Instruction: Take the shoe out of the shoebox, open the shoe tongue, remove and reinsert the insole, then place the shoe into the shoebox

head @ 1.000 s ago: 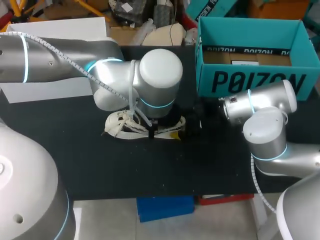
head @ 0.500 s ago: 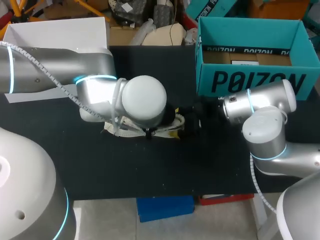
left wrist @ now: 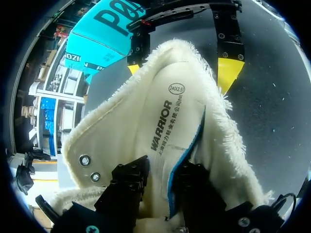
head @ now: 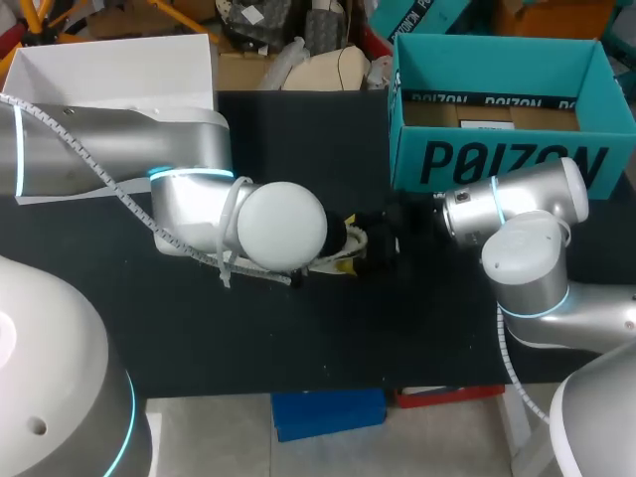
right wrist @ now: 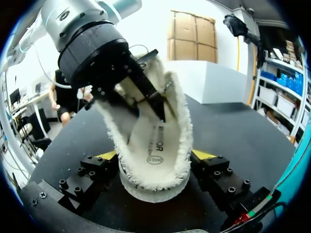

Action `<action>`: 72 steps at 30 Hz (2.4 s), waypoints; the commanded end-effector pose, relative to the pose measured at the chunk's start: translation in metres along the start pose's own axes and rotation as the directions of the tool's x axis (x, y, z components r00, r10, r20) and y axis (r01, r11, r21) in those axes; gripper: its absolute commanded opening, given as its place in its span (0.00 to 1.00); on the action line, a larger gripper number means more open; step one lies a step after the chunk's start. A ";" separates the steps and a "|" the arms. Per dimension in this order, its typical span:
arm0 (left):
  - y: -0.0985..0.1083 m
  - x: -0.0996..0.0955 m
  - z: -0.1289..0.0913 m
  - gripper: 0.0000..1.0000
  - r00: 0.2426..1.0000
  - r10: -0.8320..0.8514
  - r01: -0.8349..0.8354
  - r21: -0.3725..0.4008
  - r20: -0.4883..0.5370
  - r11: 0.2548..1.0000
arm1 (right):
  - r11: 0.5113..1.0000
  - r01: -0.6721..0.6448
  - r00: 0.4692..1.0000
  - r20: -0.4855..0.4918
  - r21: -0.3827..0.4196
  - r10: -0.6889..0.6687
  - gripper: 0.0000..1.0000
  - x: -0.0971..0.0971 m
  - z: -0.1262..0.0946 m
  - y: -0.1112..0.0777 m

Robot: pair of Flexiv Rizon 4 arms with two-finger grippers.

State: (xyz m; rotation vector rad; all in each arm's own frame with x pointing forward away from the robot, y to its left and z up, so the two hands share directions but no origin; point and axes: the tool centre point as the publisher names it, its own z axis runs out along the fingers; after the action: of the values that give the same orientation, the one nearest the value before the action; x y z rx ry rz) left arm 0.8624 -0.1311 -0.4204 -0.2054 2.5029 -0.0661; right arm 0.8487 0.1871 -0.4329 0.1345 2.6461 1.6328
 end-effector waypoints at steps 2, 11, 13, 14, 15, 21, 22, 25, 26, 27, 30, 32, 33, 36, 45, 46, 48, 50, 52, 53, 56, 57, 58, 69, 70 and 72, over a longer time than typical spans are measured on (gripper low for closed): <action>0.001 0.001 0.023 0.22 1.000 -0.003 0.003 0.001 0.026 1.000 | 1.000 -0.002 1.000 -0.002 0.002 0.002 0.00 0.001 -0.002 -0.002; -0.002 -0.003 0.017 0.00 0.996 0.042 -0.041 0.020 -0.083 0.999 | 1.000 -0.002 1.000 -0.002 0.002 0.002 0.00 0.001 -0.002 -0.002; -0.001 -0.004 0.013 0.00 0.992 0.051 -0.047 0.037 -0.114 0.998 | 1.000 -0.002 1.000 -0.002 0.002 0.002 0.00 0.001 -0.002 -0.002; -0.001 -0.006 0.011 0.00 0.991 0.049 -0.044 0.044 -0.126 0.998 | 1.000 -0.002 1.000 -0.002 0.002 0.002 0.00 0.001 -0.002 -0.002; -0.001 -0.007 0.009 0.00 0.988 0.058 -0.051 0.052 -0.144 0.997 | 1.000 -0.002 1.000 -0.002 0.002 0.002 0.00 0.001 -0.002 -0.002; -0.002 -0.014 -0.005 0.00 0.954 0.095 -0.076 0.077 -0.283 0.994 | 1.000 -0.002 1.000 -0.002 0.002 0.002 0.00 0.001 -0.002 -0.002; -0.003 -0.014 -0.007 0.00 0.948 0.098 -0.075 0.087 -0.302 0.993 | 1.000 -0.002 1.000 -0.002 0.002 0.002 0.00 0.001 -0.002 -0.002; -0.004 -0.016 -0.016 0.00 0.949 0.108 -0.083 0.096 -0.297 0.992 | 1.000 -0.002 1.000 -0.002 0.002 0.002 0.00 0.001 -0.002 -0.002; -0.004 -0.017 -0.019 0.00 0.948 0.106 -0.078 0.104 -0.301 0.991 | 1.000 -0.002 1.000 -0.002 0.002 0.002 0.00 0.001 -0.002 -0.002; -0.004 -0.018 -0.022 0.00 0.948 0.105 -0.076 0.107 -0.302 0.991 | 1.000 -0.002 1.000 -0.002 0.002 0.002 0.00 0.001 -0.002 -0.002; -0.004 -0.021 -0.030 0.00 0.943 0.105 -0.066 0.131 -0.317 0.989 | 1.000 -0.002 1.000 -0.002 0.002 0.002 0.00 0.001 -0.002 -0.002; -0.005 -0.021 -0.034 0.00 0.941 0.108 -0.066 0.140 -0.319 0.988 | 1.000 -0.002 1.000 -0.002 0.002 0.002 0.00 0.001 -0.002 -0.002; -0.005 -0.021 -0.035 0.00 0.941 0.108 -0.065 0.141 -0.320 0.988 | 1.000 -0.002 1.000 -0.002 0.002 0.002 0.00 0.001 -0.002 -0.002; -0.005 -0.019 -0.038 0.00 0.938 0.112 -0.065 0.152 -0.328 0.986 | 1.000 -0.002 1.000 -0.002 0.002 0.002 0.00 0.001 -0.002 -0.002; -0.010 -0.003 -0.032 0.00 0.911 0.182 -0.100 0.231 -0.371 0.968 | 1.000 -0.002 1.000 -0.002 0.002 0.002 0.00 0.001 -0.002 -0.002; -0.011 -0.002 -0.030 0.00 0.905 0.195 -0.105 0.245 -0.377 0.964 | 1.000 -0.002 1.000 -0.002 0.002 0.002 0.00 0.001 -0.002 -0.002; -0.013 0.001 -0.028 0.07 0.894 0.217 -0.113 0.271 -0.391 0.956 | 1.000 -0.002 1.000 -0.002 0.002 0.002 0.00 0.001 -0.002 -0.002; -0.014 0.003 -0.025 0.26 0.885 0.234 -0.118 0.291 -0.403 0.949 | 1.000 -0.002 1.000 -0.002 0.002 0.002 0.00 0.001 -0.002 -0.002; -0.015 0.003 -0.024 0.37 0.882 0.243 -0.115 0.315 -0.404 0.942 | 1.000 -0.002 1.000 -0.002 0.002 0.002 0.00 0.001 -0.002 -0.002; -0.015 0.003 -0.025 0.39 0.881 0.246 -0.113 0.325 -0.404 0.939 | 1.000 -0.002 1.000 -0.002 0.002 0.002 0.00 0.001 -0.002 -0.002; -0.016 0.002 -0.026 0.38 0.885 0.252 -0.106 0.357 -0.392 0.928 | 1.000 -0.002 1.000 -0.002 0.002 0.002 0.00 0.001 -0.002 -0.002; -0.017 0.001 -0.027 0.36 0.887 0.254 -0.108 0.362 -0.386 0.926 | 1.000 -0.002 1.000 -0.002 0.002 0.002 0.00 0.001 -0.002 -0.002; -0.019 0.001 -0.028 0.36 0.886 0.267 -0.120 0.368 -0.379 0.922 | 1.000 -0.002 1.000 -0.002 0.002 0.002 0.00 0.001 -0.002 -0.002; -0.038 0.008 -0.028 0.43 0.905 0.323 -0.204 0.386 -0.276 0.900 | 1.000 -0.002 1.000 -0.002 0.002 0.002 0.00 0.001 -0.002 -0.002; -0.040 0.010 -0.027 0.43 0.906 0.325 -0.206 0.385 -0.273 0.900 | 1.000 -0.002 1.000 -0.002 0.002 0.002 0.00 0.001 -0.002 -0.002; -0.042 0.010 -0.027 0.43 0.908 0.322 -0.204 0.387 -0.269 0.899 | 1.000 -0.002 1.000 -0.002 0.002 0.002 0.00 0.001 -0.002 -0.002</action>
State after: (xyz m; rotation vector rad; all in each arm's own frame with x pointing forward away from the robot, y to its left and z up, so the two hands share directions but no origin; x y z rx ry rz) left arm 0.8464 -0.1681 -0.3949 0.3334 2.7745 -0.4736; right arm 0.8475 0.1851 -0.4326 0.1333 2.6484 1.6331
